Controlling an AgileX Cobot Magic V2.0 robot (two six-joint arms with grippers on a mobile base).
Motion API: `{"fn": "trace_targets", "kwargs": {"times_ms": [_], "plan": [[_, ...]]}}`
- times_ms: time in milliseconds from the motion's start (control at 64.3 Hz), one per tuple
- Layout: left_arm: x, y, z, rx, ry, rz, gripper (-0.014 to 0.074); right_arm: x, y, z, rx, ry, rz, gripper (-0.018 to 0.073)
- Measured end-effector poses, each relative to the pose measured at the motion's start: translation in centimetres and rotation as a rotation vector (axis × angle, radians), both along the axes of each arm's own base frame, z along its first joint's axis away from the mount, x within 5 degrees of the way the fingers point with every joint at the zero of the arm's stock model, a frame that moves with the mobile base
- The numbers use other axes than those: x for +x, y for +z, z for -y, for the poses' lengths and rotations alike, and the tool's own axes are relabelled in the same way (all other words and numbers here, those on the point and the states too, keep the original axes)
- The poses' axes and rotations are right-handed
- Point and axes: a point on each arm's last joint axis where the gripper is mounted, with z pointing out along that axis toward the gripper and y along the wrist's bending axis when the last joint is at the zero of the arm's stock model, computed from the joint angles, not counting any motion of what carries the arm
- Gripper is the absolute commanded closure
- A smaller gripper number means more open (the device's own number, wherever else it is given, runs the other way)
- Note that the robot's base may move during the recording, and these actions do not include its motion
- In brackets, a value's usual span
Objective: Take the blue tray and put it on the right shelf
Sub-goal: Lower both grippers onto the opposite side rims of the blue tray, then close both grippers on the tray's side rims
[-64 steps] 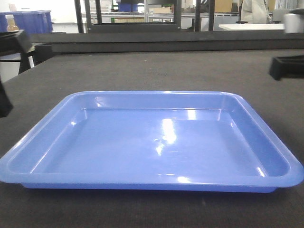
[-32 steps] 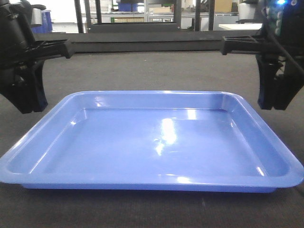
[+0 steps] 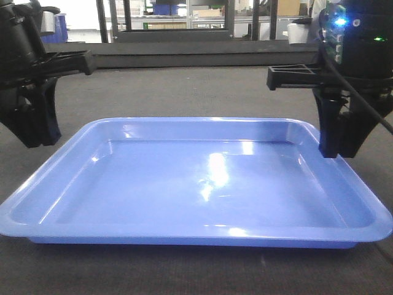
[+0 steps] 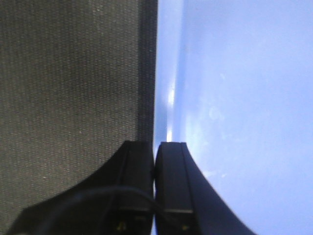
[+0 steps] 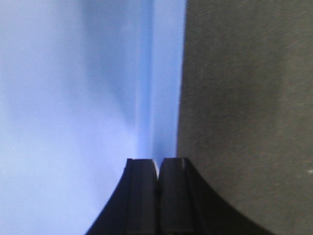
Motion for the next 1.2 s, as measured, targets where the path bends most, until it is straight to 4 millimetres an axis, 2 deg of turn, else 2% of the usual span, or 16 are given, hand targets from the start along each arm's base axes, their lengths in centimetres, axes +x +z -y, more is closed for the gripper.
{"fn": "trace_targets", "kwargs": {"times_ms": [93, 202, 622, 1197], "plan": [[0.0, 0.0, 0.1, -0.007, 0.003, -0.003, 0.0337, 0.0, 0.0, 0.1, -0.012, 0.004, 0.001, 0.0105], [0.0, -0.1, 0.1, -0.009, 0.004, -0.006, 0.0265, 0.1, -0.2, 0.1, -0.022, 0.007, -0.002, 0.0017], [1.0, -3.2, 0.5, 0.029, 0.004, -0.094, 0.0272, 0.0, -2.0, -0.2, 0.013, -0.03, -0.043, 0.0018], [1.2, -3.4, 0.5, 0.032, 0.001, -0.085, 0.0272, 0.5, -3.9, -0.5, 0.026, -0.061, -0.05, 0.0018]]}}
